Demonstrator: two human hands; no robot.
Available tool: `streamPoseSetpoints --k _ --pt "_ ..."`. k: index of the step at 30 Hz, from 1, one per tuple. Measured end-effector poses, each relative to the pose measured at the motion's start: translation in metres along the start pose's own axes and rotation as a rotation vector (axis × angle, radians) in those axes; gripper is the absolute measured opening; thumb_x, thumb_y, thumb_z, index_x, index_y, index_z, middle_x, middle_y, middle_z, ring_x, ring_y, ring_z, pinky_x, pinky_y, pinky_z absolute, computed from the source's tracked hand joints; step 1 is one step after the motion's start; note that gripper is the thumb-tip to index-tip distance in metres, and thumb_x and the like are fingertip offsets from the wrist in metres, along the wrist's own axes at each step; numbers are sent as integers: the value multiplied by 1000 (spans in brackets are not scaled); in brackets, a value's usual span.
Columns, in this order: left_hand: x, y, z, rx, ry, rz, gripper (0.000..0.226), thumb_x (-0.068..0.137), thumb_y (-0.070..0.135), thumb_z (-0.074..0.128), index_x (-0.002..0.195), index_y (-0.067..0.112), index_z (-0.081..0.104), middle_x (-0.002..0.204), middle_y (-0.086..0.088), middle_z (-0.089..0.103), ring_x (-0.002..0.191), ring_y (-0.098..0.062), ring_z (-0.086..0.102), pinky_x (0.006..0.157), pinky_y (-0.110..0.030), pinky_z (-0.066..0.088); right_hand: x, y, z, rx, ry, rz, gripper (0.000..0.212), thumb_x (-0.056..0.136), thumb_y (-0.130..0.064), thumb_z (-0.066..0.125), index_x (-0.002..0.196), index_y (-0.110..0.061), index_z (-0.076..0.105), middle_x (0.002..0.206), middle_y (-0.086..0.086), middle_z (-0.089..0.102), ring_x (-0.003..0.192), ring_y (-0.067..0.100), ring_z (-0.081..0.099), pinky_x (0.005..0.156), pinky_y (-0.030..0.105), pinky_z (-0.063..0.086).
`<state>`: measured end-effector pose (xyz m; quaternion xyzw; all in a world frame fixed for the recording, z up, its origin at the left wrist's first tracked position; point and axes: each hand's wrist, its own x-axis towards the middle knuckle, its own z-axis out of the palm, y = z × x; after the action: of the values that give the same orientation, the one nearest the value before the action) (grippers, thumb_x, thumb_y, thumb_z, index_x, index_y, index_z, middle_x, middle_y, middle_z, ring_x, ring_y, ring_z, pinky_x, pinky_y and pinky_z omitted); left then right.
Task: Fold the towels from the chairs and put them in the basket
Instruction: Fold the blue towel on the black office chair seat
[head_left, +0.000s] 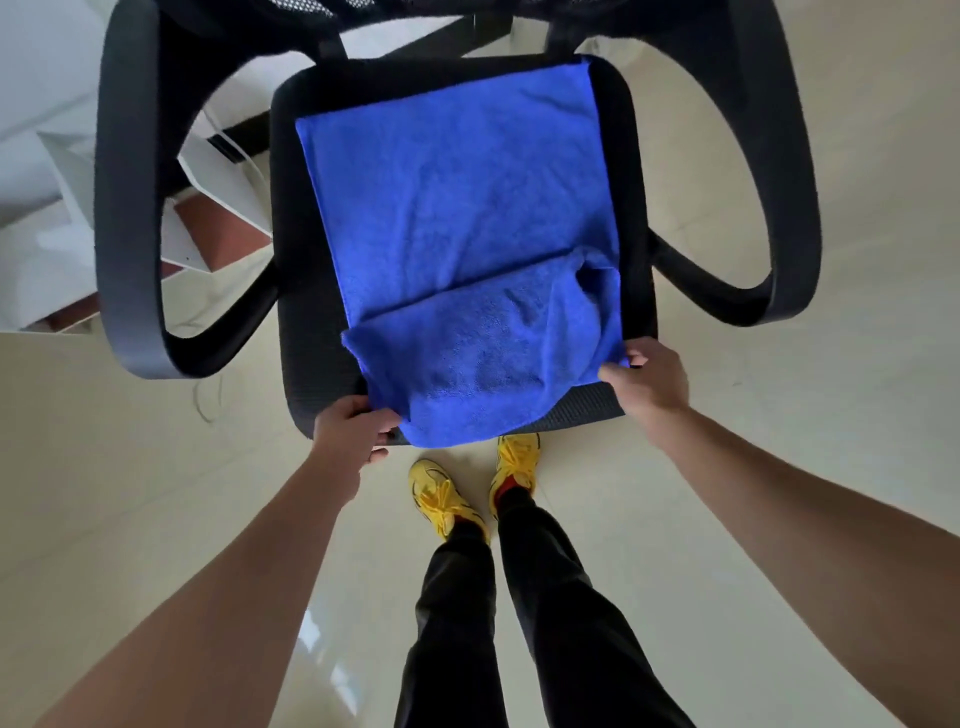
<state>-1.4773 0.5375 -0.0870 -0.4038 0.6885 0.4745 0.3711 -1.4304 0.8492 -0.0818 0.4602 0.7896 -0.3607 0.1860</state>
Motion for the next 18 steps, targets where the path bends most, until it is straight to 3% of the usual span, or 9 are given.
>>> streamPoseSetpoints --k 5,9,12,13,15,18 --pt "8 -1 -14 65 103 105 18 78 9 74 68 11 59 69 -10 66 70 -26 65 55 -30 49 0 24 -6 99 50 60 16 77 -28 73 66 -27 61 75 -9 65 73 20 62 66 31 48" --pt "9 1 -38 261 106 150 15 78 9 74 74 1 62 72 -15 67 63 -23 63 58 -30 47 1 43 -15 13 -55 202 24 74 -23 76 59 -16 59 62 5 62 59 25 58 56 30 40" --pt "7 -1 -42 375 105 133 11 80 7 71 72 3 64 76 -17 69 63 -25 63 56 -30 46 -1 39 -17 -33 -126 267 8 75 -20 72 70 -17 67 77 13 69 76 32 68 64 37 49" --pt "7 -1 -42 368 129 127 10 80 7 70 72 4 64 77 -18 69 63 -27 62 56 -30 46 -2 37 -18 -106 -102 251 4 77 -20 68 80 -19 70 81 7 69 80 31 67 67 36 50" --pt "6 -3 -37 288 222 115 11 79 6 70 73 7 60 77 -19 68 61 -28 62 57 -30 47 -9 33 -18 -240 61 123 15 79 -21 61 91 -27 66 83 -5 62 85 28 63 70 32 45" --pt "0 -8 -24 42 270 41 12 79 12 68 73 11 57 76 -16 69 60 -24 62 55 -30 49 -21 18 -7 42 185 -166 13 80 -24 68 91 -27 62 88 -7 66 83 17 63 76 35 50"
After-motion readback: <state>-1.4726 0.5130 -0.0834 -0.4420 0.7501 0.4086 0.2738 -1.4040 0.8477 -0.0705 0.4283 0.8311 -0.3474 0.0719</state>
